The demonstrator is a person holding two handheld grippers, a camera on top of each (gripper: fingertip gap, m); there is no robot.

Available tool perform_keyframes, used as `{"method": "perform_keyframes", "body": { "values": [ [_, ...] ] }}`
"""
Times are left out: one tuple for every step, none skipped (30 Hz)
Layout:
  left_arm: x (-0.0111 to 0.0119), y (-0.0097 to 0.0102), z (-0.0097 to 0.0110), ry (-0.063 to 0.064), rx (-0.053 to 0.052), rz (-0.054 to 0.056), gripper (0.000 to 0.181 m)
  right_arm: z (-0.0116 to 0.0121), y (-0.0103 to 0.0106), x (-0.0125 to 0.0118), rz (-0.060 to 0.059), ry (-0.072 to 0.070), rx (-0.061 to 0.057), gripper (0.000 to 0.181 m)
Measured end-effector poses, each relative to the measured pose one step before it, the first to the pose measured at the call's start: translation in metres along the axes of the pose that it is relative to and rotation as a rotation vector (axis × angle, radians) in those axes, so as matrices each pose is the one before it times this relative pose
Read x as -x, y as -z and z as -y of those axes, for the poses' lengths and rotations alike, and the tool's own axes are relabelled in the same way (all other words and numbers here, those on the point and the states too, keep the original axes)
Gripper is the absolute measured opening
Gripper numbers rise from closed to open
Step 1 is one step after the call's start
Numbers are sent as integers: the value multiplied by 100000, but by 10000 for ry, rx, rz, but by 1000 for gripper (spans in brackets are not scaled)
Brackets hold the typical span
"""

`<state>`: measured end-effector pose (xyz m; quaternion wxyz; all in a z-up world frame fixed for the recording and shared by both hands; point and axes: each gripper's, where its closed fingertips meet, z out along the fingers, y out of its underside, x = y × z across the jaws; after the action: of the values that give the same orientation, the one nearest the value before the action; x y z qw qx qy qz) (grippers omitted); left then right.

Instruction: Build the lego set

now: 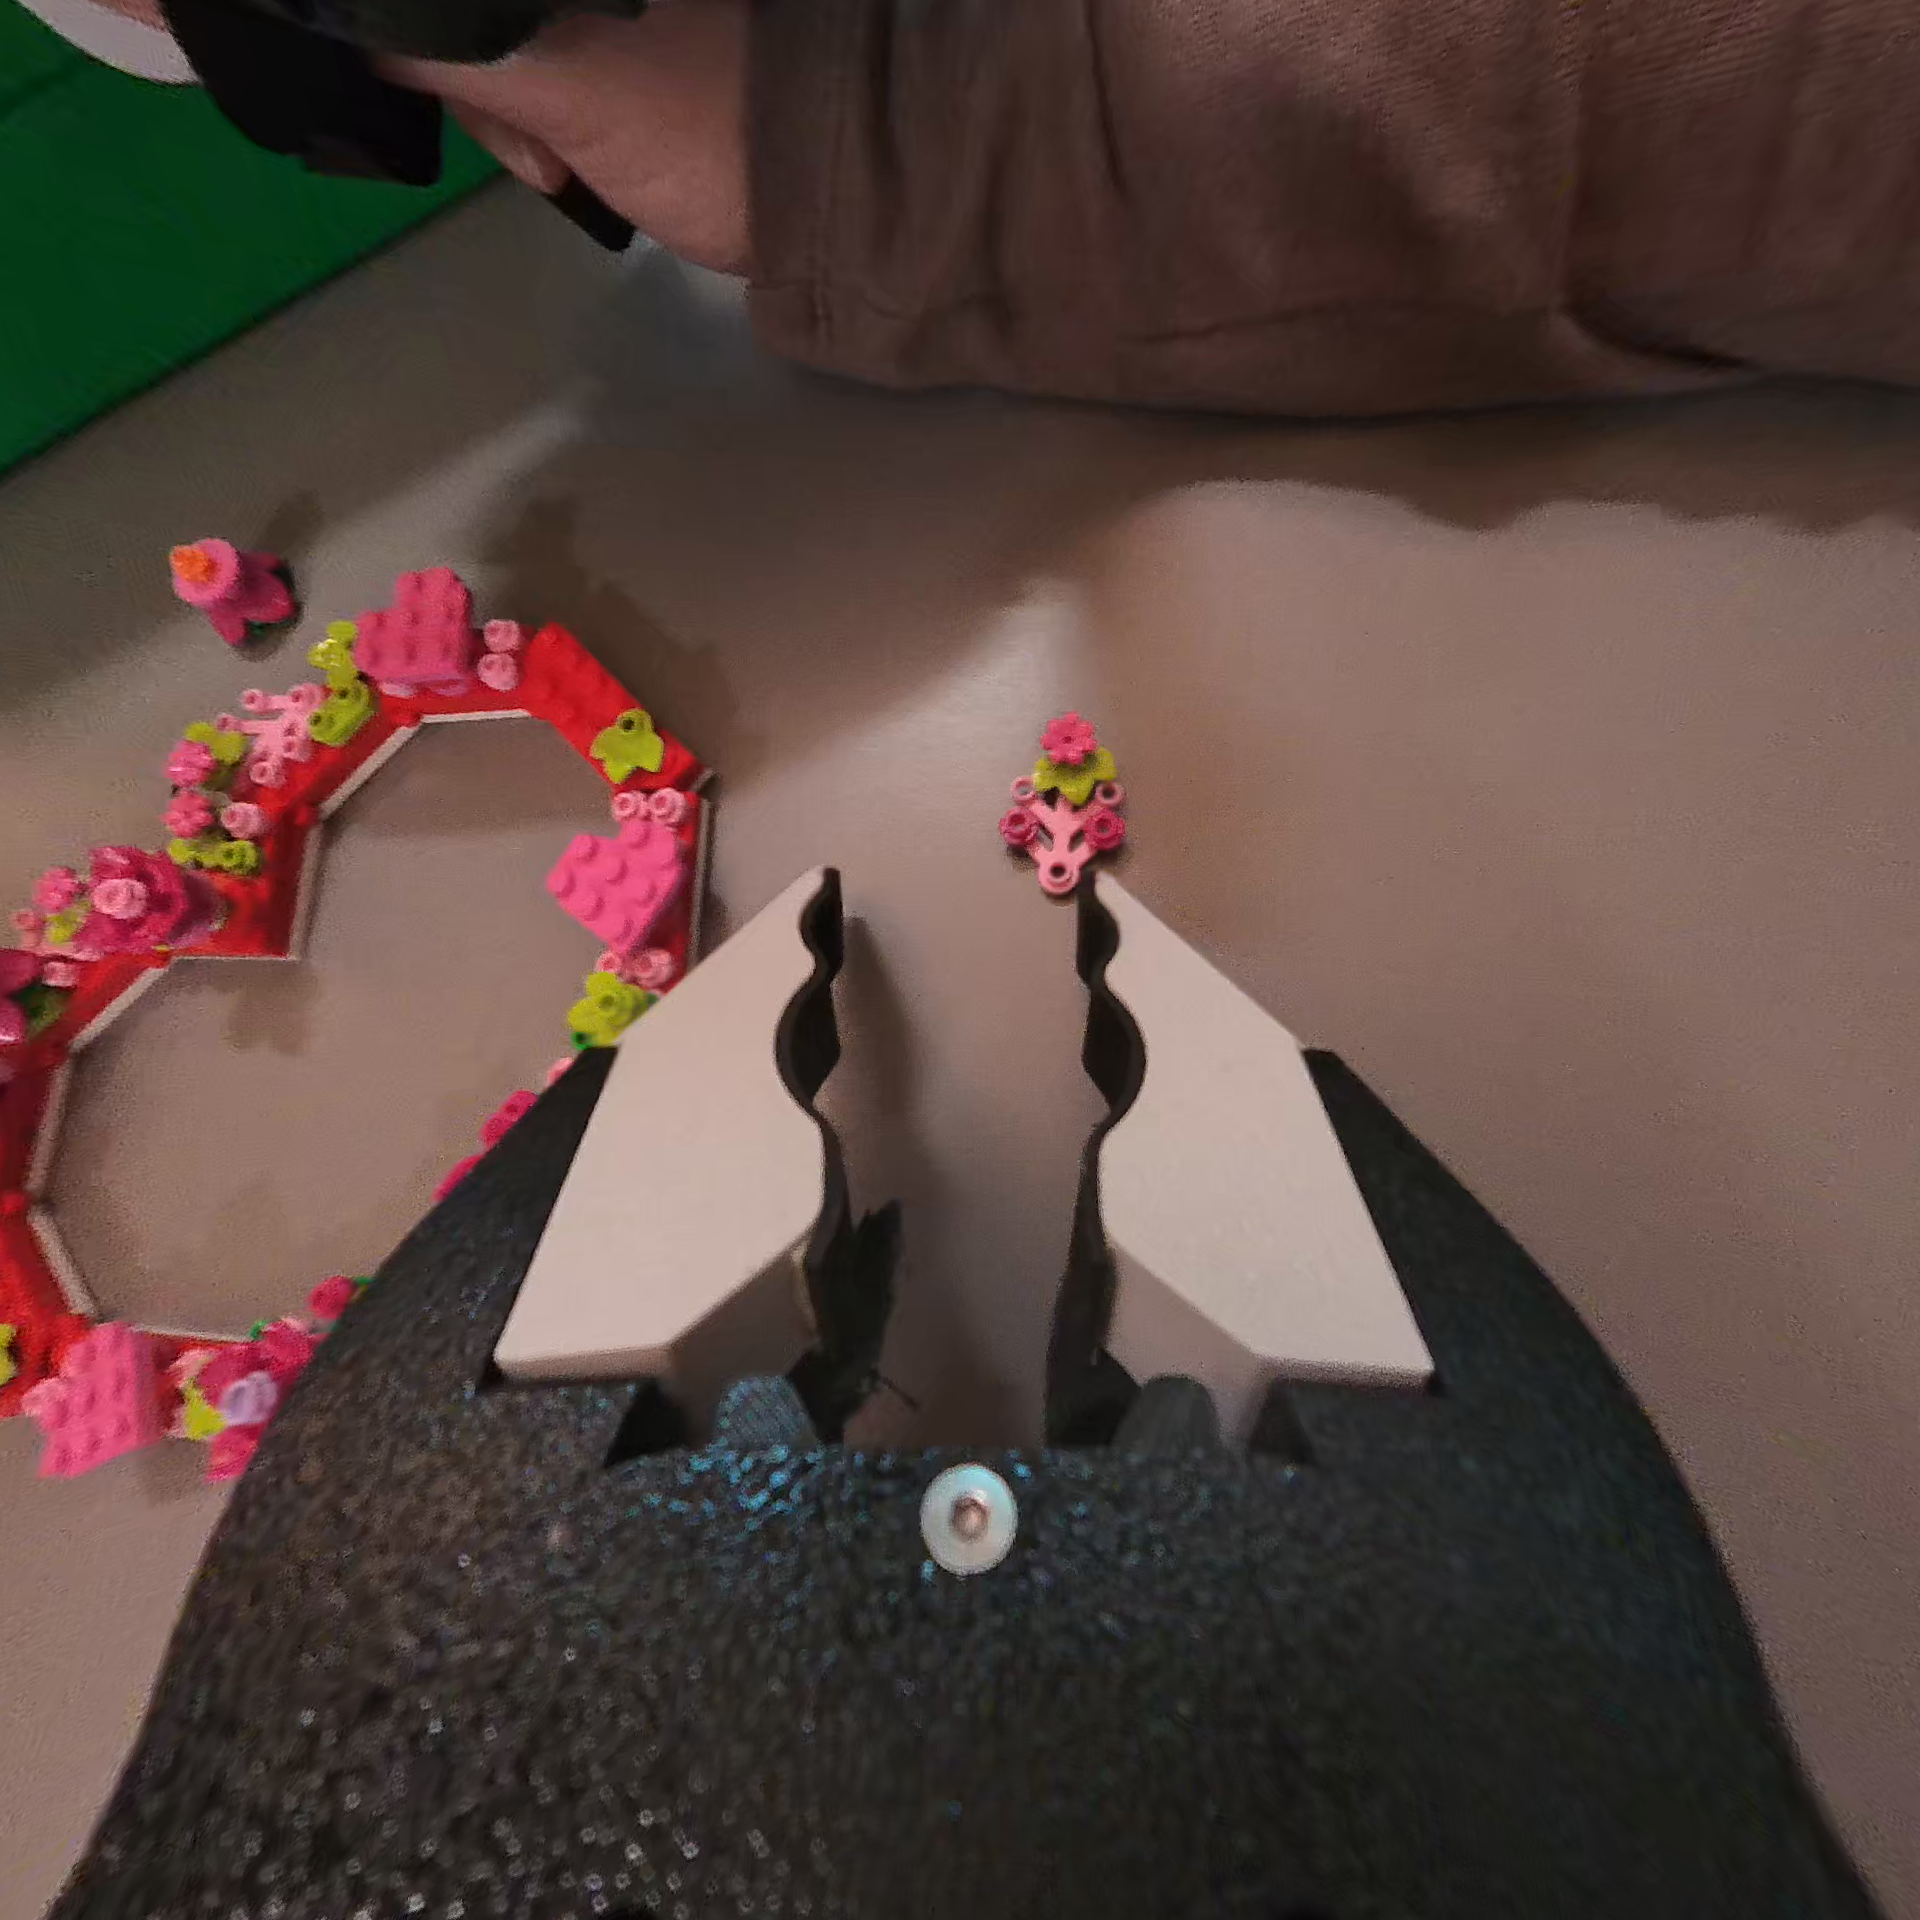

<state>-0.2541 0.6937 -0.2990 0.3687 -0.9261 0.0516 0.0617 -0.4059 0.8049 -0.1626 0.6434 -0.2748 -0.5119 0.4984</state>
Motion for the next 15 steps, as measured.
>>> {"method": "perform_keyframes", "body": {
  "values": [
    [495, -49, 53, -124, 53, 197, 42, -15, -4, 10, 7, -14, 6, 14],
    [573, -81, 155, -86, 10, 297, 38, -14, -15, 9, 9, -9, 3, 14],
    [727, -70, 164, 32, 6, 473, 34, -10, -17, 8, 7, 3, 2, 14],
    [878, -2, 192, 136, -2, 640, 31, -10, -18, 25, 9, 1, -1, 14],
    [448, 155, 329, 71, -148, 365, 27, -15, -37, 36, 16, 5, 5, 15],
    [239, 341, 445, 164, -309, 190, 26, -17, -15, 41, 15, 16, 8, 15],
    [138, 459, 406, 237, -385, 74, 24, 15, 3, 19, 10, 26, -9, 14],
    [26, 490, 255, 253, -358, -36, 23, -3, 1, 11, 3, 9, -1, 14],
    [-209, 491, 42, 247, -258, -168, 22, -11, 5, -9, -4, 6, 8, 14],
    [-399, 434, -117, 308, -150, -233, 20, -11, 15, -6, -8, 12, 6, 14],
    [-636, 317, -148, 289, -104, -309, 23, 5, 20, -41, -24, 11, 2, 14],
    [-694, 162, -138, 214, -62, -280, 29, -14, 18, -2, -18, 13, 14, 14],
    [-314, -14, -18, 139, -80, 1, 47, -23, 13, -13, -29, 27, 29, 15],
    [-126, -137, 114, -14, -110, 121, 61, 8, 41, 6, -19, 25, 11, 14],
    [-134, -277, 61, -80, -16, 104, 70, 23, 55, 18, -11, 11, 3, 14]
  ]
}}
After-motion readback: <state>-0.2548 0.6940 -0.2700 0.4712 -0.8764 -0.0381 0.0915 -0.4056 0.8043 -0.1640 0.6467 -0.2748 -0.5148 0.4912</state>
